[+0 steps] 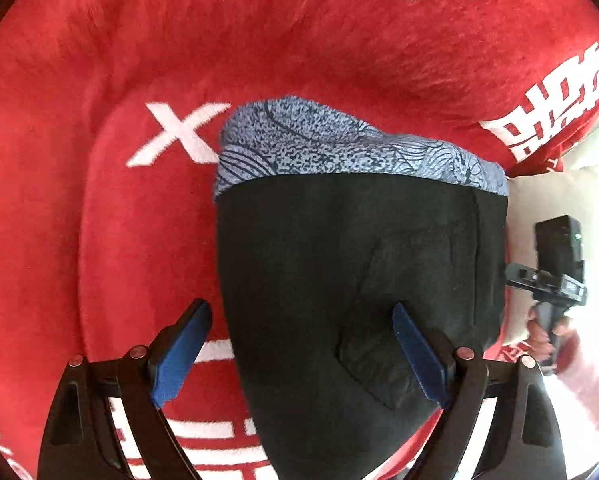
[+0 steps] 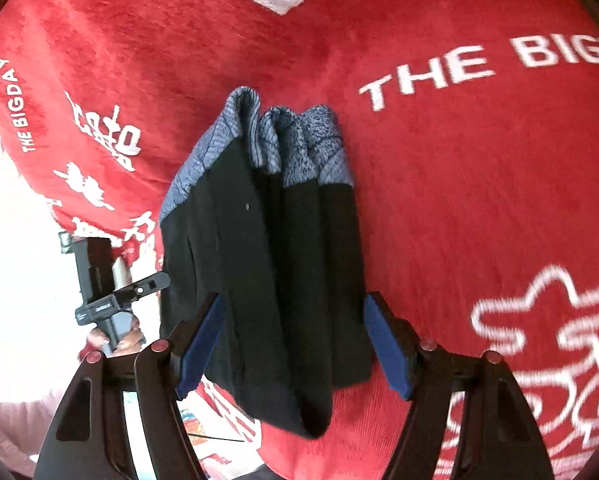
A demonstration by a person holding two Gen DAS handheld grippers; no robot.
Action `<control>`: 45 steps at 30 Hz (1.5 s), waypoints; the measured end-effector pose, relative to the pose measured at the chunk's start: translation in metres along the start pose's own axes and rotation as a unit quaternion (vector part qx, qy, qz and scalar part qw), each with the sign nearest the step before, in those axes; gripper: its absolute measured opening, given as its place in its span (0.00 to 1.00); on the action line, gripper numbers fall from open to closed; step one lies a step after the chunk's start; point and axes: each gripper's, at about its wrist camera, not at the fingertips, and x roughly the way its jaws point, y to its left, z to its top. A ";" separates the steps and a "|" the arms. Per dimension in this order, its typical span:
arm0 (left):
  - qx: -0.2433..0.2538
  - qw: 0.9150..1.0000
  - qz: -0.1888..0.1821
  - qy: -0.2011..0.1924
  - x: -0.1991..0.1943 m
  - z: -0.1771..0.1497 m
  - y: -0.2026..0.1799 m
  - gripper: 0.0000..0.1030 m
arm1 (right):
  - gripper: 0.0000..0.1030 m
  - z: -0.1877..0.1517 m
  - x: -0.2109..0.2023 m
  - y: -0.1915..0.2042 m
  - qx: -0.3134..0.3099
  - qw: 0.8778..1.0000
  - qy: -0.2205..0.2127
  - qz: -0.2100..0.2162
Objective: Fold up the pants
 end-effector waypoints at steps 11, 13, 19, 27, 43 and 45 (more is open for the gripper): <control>0.005 1.000 -0.028 0.007 0.017 0.005 -0.006 0.88 | 0.72 0.022 0.023 -0.011 -0.007 0.998 0.019 0.062; 0.016 1.000 -0.020 -0.004 0.015 0.004 -0.017 0.79 | 0.65 0.021 0.021 -0.010 -0.001 0.999 0.017 0.044; 0.037 0.999 -0.009 -0.032 -0.005 -0.004 -0.036 0.57 | 0.40 0.013 0.008 0.006 0.007 0.999 0.001 0.042; 0.045 0.998 -0.022 -0.037 -0.032 -0.024 -0.050 0.56 | 0.37 -0.009 -0.008 0.027 0.017 0.998 0.004 0.059; 0.026 1.000 0.002 -0.018 -0.045 -0.119 -0.033 0.56 | 0.37 -0.113 0.008 0.034 0.060 0.996 0.015 0.067; 0.019 1.000 0.004 -0.023 -0.038 -0.126 -0.026 0.56 | 0.37 -0.122 0.013 0.023 0.066 0.996 0.015 0.062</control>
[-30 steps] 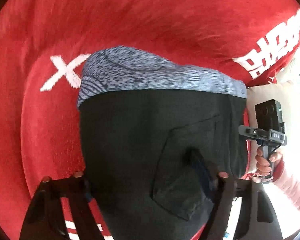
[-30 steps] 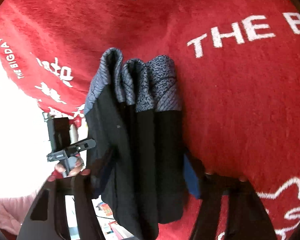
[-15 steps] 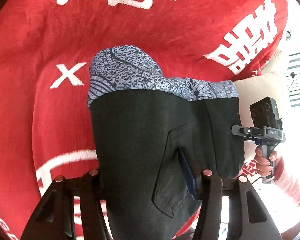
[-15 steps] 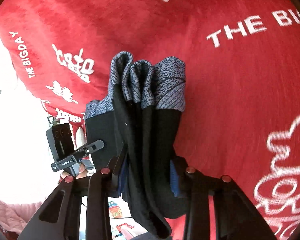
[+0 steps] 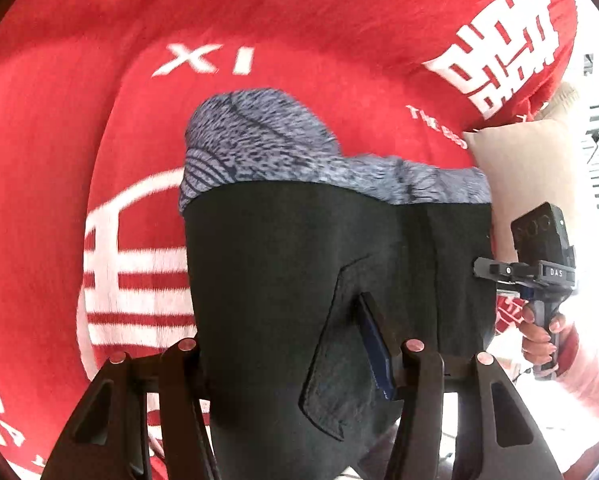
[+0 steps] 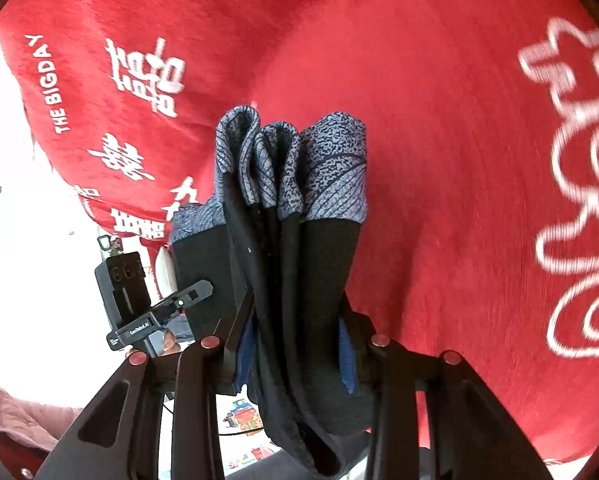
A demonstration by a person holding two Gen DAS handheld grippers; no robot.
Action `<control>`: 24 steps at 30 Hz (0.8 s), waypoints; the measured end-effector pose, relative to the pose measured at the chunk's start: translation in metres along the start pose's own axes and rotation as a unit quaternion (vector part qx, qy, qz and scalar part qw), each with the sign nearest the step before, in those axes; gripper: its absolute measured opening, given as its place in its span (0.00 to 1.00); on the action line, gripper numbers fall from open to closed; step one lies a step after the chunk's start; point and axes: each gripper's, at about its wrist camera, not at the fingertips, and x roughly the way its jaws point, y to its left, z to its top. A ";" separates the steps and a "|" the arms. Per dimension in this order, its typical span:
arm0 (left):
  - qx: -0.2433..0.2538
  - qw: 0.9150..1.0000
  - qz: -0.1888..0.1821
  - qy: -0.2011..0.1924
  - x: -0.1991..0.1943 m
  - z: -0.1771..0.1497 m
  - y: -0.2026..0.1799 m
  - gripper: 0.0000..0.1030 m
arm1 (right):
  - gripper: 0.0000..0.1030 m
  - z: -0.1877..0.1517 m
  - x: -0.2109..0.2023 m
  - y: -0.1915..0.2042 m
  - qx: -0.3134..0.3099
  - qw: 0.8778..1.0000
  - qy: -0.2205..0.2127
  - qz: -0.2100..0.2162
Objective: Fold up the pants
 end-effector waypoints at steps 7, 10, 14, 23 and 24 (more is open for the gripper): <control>-0.013 0.999 0.040 -0.025 0.007 -0.003 0.008 0.79 | 0.45 0.001 0.007 -0.005 -0.025 0.999 -0.011 -0.044; -0.016 0.998 0.062 -0.026 0.005 -0.004 0.007 0.81 | 0.51 0.000 0.009 0.000 -0.033 0.997 -0.015 -0.075; -0.004 0.992 0.120 -0.033 -0.002 -0.008 -0.002 0.86 | 0.60 -0.004 0.009 0.009 -0.032 0.992 -0.023 -0.120; 0.023 0.969 0.244 -0.039 -0.027 -0.031 -0.028 0.86 | 0.75 -0.023 -0.001 0.036 -0.016 0.963 -0.040 -0.267; 0.032 0.966 0.252 -0.041 -0.031 -0.035 -0.033 0.86 | 0.75 -0.027 -0.003 0.041 -0.014 0.958 -0.044 -0.283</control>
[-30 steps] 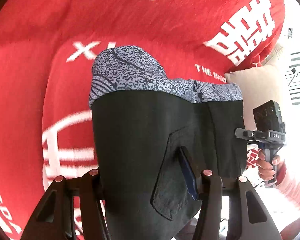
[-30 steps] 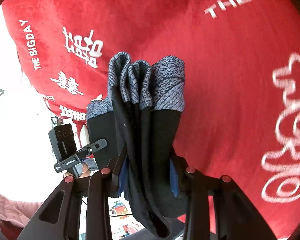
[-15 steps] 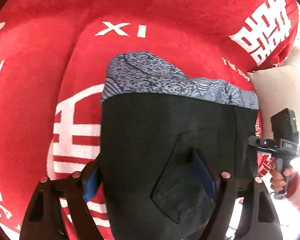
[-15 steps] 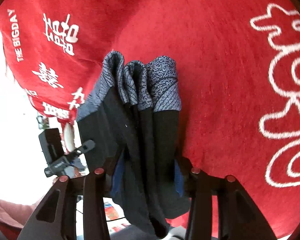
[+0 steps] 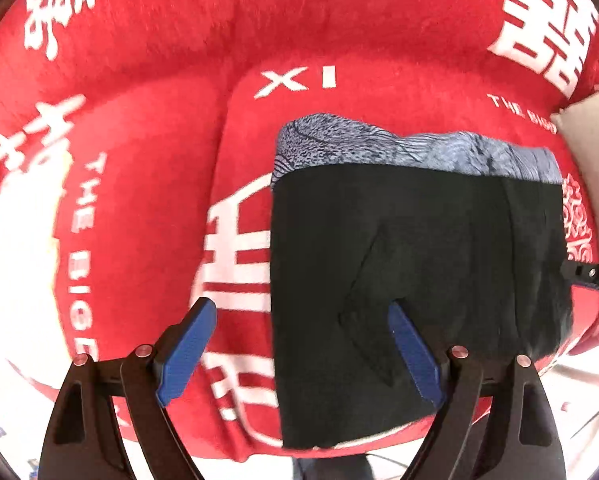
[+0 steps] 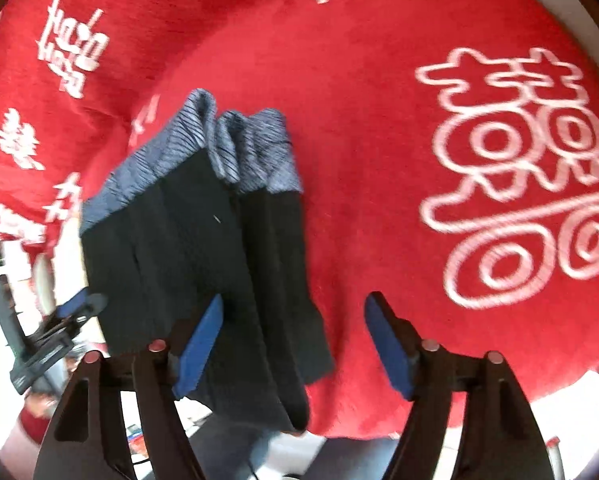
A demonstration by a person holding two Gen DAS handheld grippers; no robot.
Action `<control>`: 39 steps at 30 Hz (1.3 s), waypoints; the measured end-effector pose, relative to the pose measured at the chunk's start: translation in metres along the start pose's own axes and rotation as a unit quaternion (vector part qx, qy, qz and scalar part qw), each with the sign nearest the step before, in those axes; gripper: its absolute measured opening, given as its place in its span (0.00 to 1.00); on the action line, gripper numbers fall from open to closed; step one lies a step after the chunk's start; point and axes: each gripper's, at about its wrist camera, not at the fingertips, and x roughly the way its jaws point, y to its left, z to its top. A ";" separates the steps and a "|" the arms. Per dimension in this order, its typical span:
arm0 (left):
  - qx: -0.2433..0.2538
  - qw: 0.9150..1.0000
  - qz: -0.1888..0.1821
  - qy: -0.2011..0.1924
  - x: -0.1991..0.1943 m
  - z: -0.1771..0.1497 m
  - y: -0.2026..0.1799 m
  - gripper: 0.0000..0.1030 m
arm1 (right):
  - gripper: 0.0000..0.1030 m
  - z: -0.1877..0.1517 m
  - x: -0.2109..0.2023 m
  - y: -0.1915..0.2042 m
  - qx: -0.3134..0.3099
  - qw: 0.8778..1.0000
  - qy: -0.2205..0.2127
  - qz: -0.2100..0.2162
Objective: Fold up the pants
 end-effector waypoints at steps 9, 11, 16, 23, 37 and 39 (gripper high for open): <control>0.035 0.999 0.019 0.001 -0.029 -0.015 -0.013 0.86 | 0.79 -0.026 -0.022 0.035 0.004 0.998 -0.015 -0.055; 0.037 0.999 0.021 0.003 -0.033 -0.017 -0.014 0.86 | 0.79 -0.032 -0.026 0.042 0.006 0.998 -0.018 -0.055; 0.045 0.999 0.016 0.006 -0.047 -0.021 -0.015 0.86 | 0.82 -0.044 -0.040 0.073 -0.006 0.997 -0.030 -0.066; 0.035 0.999 0.016 0.000 -0.067 -0.024 -0.012 1.00 | 0.85 -0.067 -0.061 0.102 -0.021 0.995 -0.050 -0.089; -0.023 0.999 0.027 -0.023 -0.105 -0.033 -0.022 1.00 | 1.00 -0.086 -0.088 0.139 -0.087 0.986 -0.068 -0.125; -0.037 0.998 0.035 -0.025 -0.111 -0.037 -0.025 1.00 | 1.00 -0.089 -0.092 0.140 -0.091 0.984 -0.067 -0.134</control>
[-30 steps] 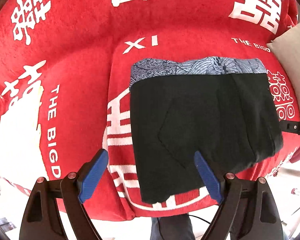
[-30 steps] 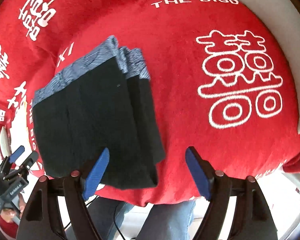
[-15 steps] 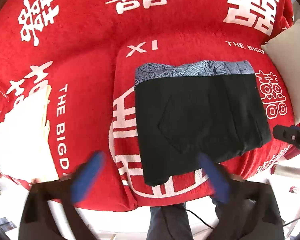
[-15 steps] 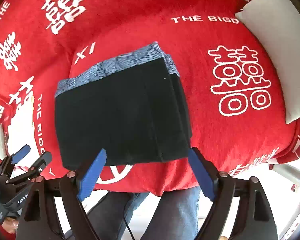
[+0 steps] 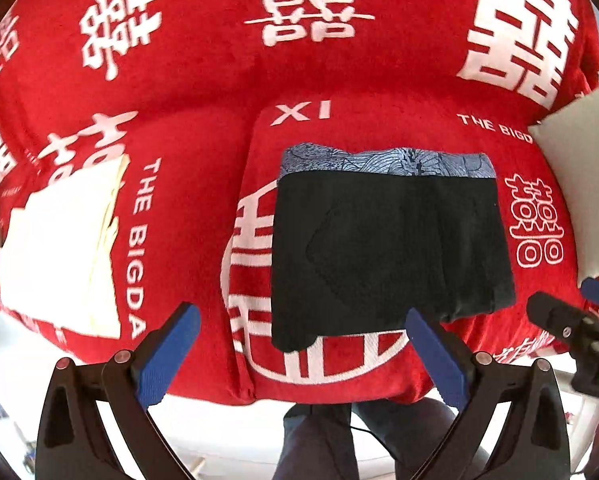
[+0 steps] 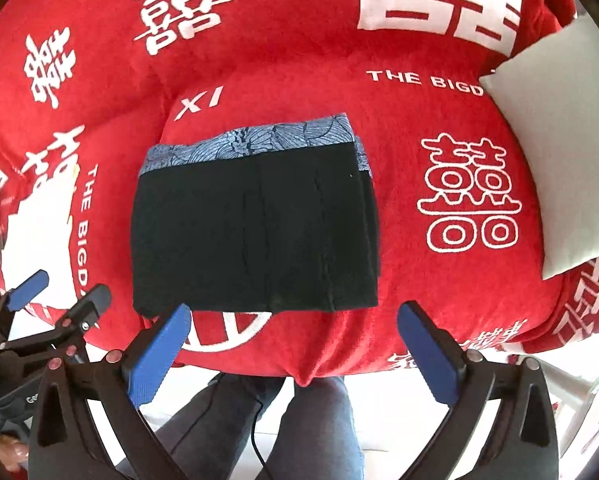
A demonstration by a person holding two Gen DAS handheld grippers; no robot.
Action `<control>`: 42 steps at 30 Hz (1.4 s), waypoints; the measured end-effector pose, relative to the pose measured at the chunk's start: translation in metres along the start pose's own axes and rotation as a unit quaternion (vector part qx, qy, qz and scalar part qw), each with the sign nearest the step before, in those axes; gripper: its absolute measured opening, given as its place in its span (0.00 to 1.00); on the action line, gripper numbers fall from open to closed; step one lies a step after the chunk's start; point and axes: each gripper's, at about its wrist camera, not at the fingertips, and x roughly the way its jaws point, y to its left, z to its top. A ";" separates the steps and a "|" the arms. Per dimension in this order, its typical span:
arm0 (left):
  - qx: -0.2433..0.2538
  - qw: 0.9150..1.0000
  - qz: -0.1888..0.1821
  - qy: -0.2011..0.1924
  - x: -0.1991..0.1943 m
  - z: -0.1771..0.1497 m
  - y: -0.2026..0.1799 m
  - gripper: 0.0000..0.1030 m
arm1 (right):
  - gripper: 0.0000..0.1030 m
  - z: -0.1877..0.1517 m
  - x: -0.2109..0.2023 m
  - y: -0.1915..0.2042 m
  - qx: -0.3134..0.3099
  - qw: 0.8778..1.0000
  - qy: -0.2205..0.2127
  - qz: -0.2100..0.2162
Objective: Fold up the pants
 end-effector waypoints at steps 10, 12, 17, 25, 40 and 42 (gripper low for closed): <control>-0.011 1.000 0.009 0.005 -0.020 -0.020 -0.013 1.00 | 1.00 -0.013 -0.014 -0.004 -0.016 1.000 -0.005 -0.011; -0.007 1.000 0.013 0.007 -0.021 -0.023 -0.017 1.00 | 1.00 -0.015 -0.015 -0.005 -0.015 1.000 -0.003 -0.009; -0.005 1.000 0.012 0.014 -0.024 -0.031 -0.021 1.00 | 1.00 -0.018 -0.018 -0.006 -0.021 1.000 -0.004 -0.009; 0.001 1.000 0.018 0.010 -0.029 -0.036 -0.024 1.00 | 1.00 -0.023 -0.020 -0.005 -0.020 1.000 -0.005 -0.010; 0.010 1.000 0.017 0.005 -0.033 -0.035 -0.026 1.00 | 1.00 -0.025 -0.024 0.005 -0.035 0.999 -0.015 -0.013; 0.013 1.000 0.017 0.005 -0.033 -0.035 -0.028 1.00 | 1.00 -0.024 -0.024 0.006 -0.037 0.999 -0.015 -0.014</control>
